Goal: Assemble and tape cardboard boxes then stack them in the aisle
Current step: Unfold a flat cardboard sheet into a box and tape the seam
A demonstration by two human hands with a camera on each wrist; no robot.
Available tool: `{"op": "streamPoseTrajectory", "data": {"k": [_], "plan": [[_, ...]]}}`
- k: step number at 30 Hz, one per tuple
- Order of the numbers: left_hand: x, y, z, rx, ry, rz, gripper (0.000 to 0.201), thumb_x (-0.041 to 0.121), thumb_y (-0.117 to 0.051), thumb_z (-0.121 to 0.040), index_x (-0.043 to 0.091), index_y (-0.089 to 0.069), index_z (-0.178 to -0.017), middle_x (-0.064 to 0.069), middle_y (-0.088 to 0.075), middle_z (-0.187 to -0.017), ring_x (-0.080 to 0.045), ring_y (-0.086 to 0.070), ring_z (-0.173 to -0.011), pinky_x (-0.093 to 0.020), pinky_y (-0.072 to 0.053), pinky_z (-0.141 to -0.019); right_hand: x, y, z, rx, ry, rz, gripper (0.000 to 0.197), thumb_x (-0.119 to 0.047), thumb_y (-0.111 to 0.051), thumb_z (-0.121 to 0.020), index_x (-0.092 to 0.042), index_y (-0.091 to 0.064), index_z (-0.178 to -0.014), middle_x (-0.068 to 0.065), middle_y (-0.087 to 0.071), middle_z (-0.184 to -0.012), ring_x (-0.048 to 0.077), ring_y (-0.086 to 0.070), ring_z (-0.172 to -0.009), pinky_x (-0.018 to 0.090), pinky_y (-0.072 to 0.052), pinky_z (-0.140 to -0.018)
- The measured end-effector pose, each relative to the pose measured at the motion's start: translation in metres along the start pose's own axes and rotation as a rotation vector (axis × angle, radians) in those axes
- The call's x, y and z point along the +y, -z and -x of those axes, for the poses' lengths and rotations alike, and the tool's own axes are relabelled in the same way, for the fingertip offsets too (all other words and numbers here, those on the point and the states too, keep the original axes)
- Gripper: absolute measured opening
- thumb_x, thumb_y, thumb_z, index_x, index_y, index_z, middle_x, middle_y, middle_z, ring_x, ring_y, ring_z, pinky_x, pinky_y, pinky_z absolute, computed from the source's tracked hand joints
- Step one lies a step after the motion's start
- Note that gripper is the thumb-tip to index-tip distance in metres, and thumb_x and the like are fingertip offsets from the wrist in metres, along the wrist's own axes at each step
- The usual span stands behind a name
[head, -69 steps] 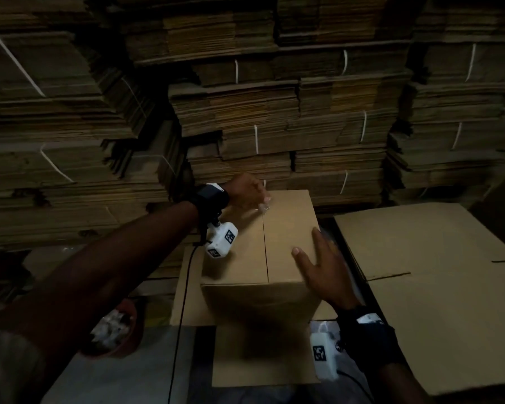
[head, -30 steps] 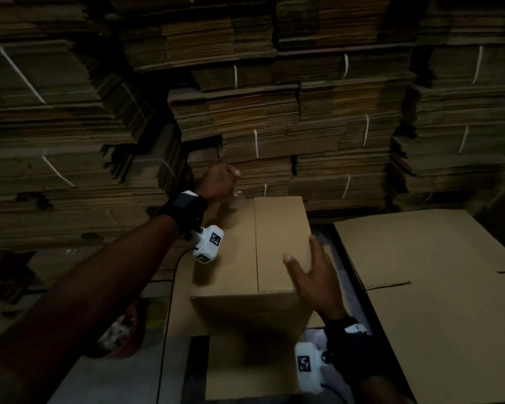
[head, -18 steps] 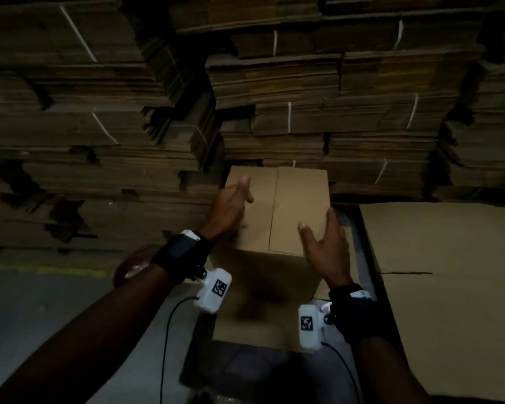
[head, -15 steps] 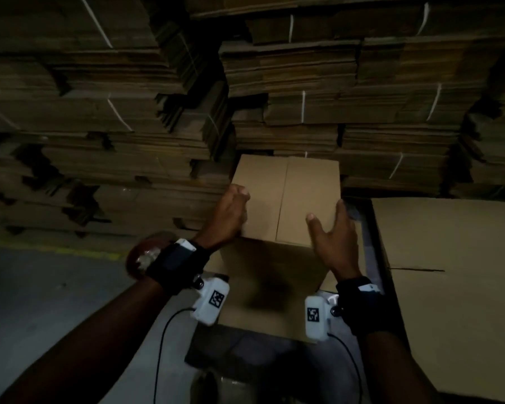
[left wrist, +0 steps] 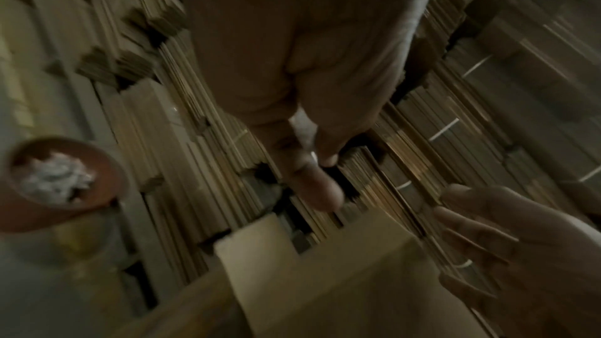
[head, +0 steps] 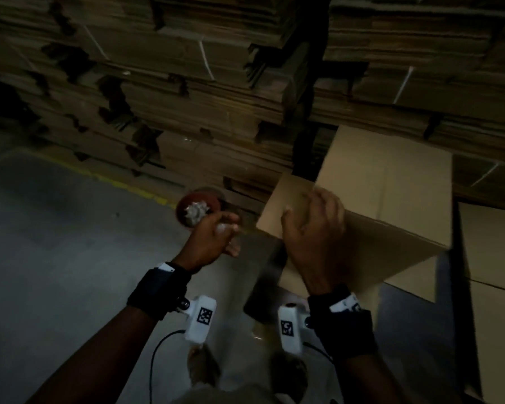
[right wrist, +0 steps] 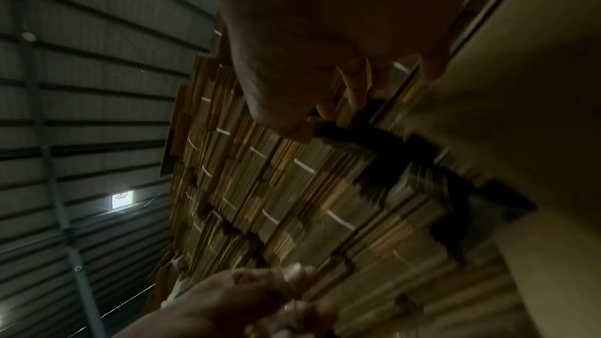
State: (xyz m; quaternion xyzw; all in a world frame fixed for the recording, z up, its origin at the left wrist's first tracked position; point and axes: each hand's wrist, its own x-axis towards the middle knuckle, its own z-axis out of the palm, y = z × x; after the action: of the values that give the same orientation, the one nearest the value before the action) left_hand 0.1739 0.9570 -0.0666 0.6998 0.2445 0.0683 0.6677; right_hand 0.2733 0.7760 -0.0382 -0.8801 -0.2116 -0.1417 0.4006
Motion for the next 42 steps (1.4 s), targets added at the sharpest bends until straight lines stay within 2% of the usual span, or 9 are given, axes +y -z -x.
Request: {"op": "streamPoseTrajectory", "data": {"k": [3,8,13,17,20,26,32,39,42], "plan": [[-0.025,0.064,0.013,0.119,0.058,-0.068,0.029,0.024,-0.059,-0.101,-0.004,-0.063,-0.096,-0.019,-0.066,-0.071,-0.027,-0.056,-0.04,-0.026,-0.042,-0.037,-0.033,-0.06,0.02,-0.137,0.014,-0.043,0.045,-0.042,-0.056,-0.09,-0.013,-0.066,-0.122,0.013,-0.06,-0.131,0.034,-0.051,-0.125,0.055,-0.047,-0.098],[-0.061,0.153,0.026,0.379,0.065,-0.164,0.054,0.042,-0.046,-0.106,0.005,-0.06,-0.069,0.006,-0.048,-0.045,-0.011,-0.045,-0.04,-0.02,-0.034,-0.04,-0.075,-0.143,0.039,-0.292,0.036,-0.069,0.04,-0.036,-0.062,-0.087,-0.012,-0.068,-0.118,0.012,-0.06,-0.131,0.032,-0.05,-0.125,0.051,-0.046,-0.099],[-0.078,0.204,-0.006,0.221,0.228,0.024,0.023,0.031,-0.047,-0.086,0.016,-0.064,-0.086,0.004,-0.056,-0.066,-0.016,-0.046,-0.059,-0.025,-0.04,-0.054,-0.098,-0.203,0.033,-0.396,0.014,-0.111,0.05,-0.046,-0.052,-0.087,-0.012,-0.068,-0.12,0.014,-0.061,-0.129,0.034,-0.05,-0.125,0.047,-0.043,-0.102],[-0.086,0.225,-0.052,0.161,0.14,-0.097,0.015,0.023,-0.058,-0.089,0.015,-0.064,-0.1,-0.003,-0.062,-0.082,-0.016,-0.061,-0.071,-0.036,-0.055,-0.07,-0.096,-0.242,0.008,-0.436,-0.025,-0.11,0.043,-0.038,-0.056,-0.087,-0.011,-0.069,-0.118,0.016,-0.062,-0.127,0.036,-0.052,-0.122,0.047,-0.043,-0.102],[-0.098,0.236,-0.099,0.158,0.142,-0.149,0.031,0.001,-0.068,-0.089,0.014,-0.058,-0.115,0.001,-0.06,-0.085,-0.015,-0.06,-0.075,-0.033,-0.053,-0.074,-0.084,-0.277,-0.02,-0.468,-0.046,-0.076,0.04,-0.037,-0.057,-0.087,-0.011,-0.07,-0.115,0.014,-0.064,-0.125,0.035,-0.055,-0.12,0.044,-0.043,-0.1],[-0.136,0.264,-0.223,0.154,0.194,-0.329,0.033,0.045,-0.075,-0.067,0.021,-0.069,-0.089,-0.001,-0.071,-0.083,-0.019,-0.067,-0.081,-0.032,-0.051,-0.075,-0.047,-0.372,-0.078,-0.509,-0.112,-0.051,0.039,-0.035,-0.055,-0.088,-0.009,-0.071,-0.112,0.015,-0.066,-0.121,0.035,-0.058,-0.114,0.042,-0.046,-0.097],[-0.163,0.283,-0.32,0.091,0.146,-0.429,0.04,0.002,-0.072,-0.086,0.001,-0.066,-0.125,-0.021,-0.07,-0.118,-0.03,-0.067,-0.108,-0.03,-0.05,-0.084,-0.032,-0.453,-0.118,-0.626,-0.139,-0.071,0.02,-0.017,-0.067,-0.091,-0.008,-0.073,-0.108,0.016,-0.066,-0.116,0.034,-0.057,-0.113,0.039,-0.047,-0.093],[-0.224,0.3,-0.411,0.045,0.128,-0.501,0.057,0.012,-0.077,-0.087,0.005,-0.054,-0.139,-0.021,-0.065,-0.125,-0.033,-0.062,-0.114,-0.024,-0.042,-0.088,0.006,-0.537,-0.142,-0.623,-0.196,-0.084,0.032,-0.037,-0.052,-0.087,-0.014,-0.071,-0.099,0.011,-0.068,-0.106,0.031,-0.063,-0.099,0.043,-0.054,-0.083],[-0.269,0.305,-0.455,-0.027,0.123,-0.561,0.056,0.02,-0.071,-0.094,0.004,-0.051,-0.143,-0.023,-0.063,-0.131,-0.037,-0.059,-0.121,-0.037,-0.047,-0.1,0.033,-0.588,-0.143,-0.604,-0.207,-0.073,0.037,-0.033,-0.051,-0.087,-0.008,-0.073,-0.1,0.014,-0.069,-0.11,0.032,-0.063,-0.102,0.04,-0.053,-0.087]]}}
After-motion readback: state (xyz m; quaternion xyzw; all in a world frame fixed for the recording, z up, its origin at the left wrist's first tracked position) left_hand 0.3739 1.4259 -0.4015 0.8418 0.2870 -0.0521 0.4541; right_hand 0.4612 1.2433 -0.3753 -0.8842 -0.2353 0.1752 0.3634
